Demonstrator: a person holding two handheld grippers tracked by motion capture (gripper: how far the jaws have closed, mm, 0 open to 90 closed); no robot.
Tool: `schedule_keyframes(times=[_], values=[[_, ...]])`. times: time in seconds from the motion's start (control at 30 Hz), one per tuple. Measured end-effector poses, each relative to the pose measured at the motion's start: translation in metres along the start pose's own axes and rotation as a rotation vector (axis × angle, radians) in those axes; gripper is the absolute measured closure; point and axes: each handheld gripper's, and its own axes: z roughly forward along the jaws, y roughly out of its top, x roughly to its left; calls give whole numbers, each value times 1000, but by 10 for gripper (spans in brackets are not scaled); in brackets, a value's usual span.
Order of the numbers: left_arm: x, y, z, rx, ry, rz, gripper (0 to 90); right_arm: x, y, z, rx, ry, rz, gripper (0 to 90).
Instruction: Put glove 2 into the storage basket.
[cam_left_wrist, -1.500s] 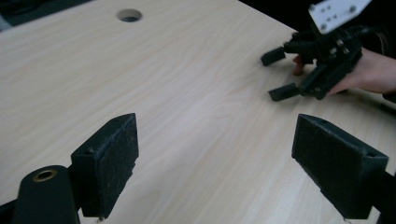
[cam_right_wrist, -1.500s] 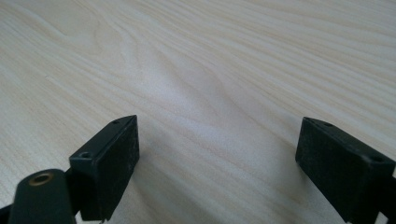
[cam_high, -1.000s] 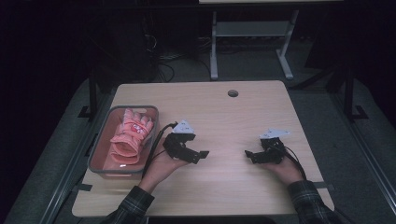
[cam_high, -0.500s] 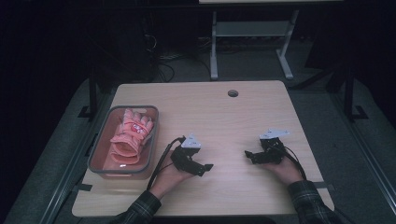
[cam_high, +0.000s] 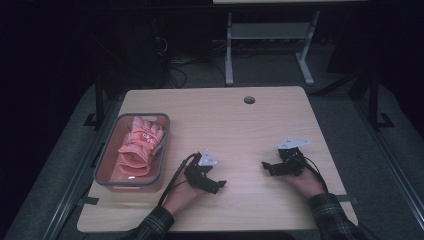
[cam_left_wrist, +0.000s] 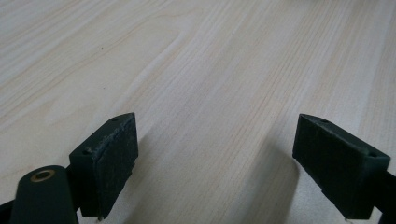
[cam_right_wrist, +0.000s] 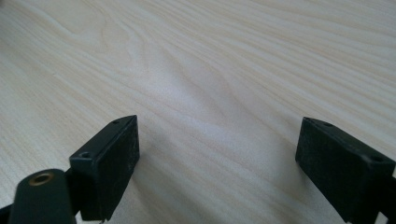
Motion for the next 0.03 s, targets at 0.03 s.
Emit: schedule_keyframes(times=[0.03], values=[[0,0,0,2,4,9,134,0,0,0,0,0,0,130]])
